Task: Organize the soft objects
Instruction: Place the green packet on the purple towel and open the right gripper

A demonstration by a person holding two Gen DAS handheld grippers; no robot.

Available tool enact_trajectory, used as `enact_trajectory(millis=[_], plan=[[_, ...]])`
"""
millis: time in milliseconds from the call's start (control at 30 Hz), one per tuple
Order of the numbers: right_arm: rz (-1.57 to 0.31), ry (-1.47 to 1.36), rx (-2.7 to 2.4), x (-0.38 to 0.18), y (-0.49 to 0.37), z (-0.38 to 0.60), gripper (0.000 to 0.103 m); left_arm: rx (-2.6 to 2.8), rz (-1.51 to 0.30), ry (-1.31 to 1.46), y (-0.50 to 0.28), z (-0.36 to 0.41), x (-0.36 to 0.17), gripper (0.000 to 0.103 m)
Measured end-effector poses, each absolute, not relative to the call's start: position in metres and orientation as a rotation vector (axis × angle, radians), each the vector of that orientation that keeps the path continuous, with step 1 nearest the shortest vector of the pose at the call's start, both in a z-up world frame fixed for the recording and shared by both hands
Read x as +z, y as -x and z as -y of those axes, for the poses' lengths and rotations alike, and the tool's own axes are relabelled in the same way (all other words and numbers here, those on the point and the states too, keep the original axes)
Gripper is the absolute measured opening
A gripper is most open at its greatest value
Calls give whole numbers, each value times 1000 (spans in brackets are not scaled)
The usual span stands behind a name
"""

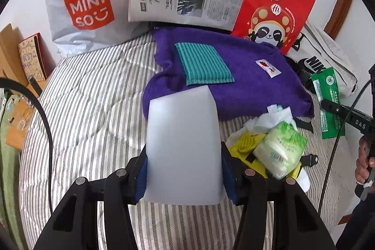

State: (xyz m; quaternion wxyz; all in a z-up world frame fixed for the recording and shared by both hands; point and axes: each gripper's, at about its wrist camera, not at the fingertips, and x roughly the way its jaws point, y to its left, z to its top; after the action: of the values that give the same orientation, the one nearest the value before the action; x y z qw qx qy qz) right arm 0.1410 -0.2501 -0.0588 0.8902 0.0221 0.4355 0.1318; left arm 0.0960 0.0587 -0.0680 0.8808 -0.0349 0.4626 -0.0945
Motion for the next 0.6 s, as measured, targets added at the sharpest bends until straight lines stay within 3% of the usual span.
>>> enact_trajectory(millis=[333,600], plan=[[-893,-51,287,-50,-198,242,7,-201,-962,80,-122,-53,-63,51],[-957,-56,257,-79,-246,246,7,-213,-963,81,-132,-52,-64,51]])
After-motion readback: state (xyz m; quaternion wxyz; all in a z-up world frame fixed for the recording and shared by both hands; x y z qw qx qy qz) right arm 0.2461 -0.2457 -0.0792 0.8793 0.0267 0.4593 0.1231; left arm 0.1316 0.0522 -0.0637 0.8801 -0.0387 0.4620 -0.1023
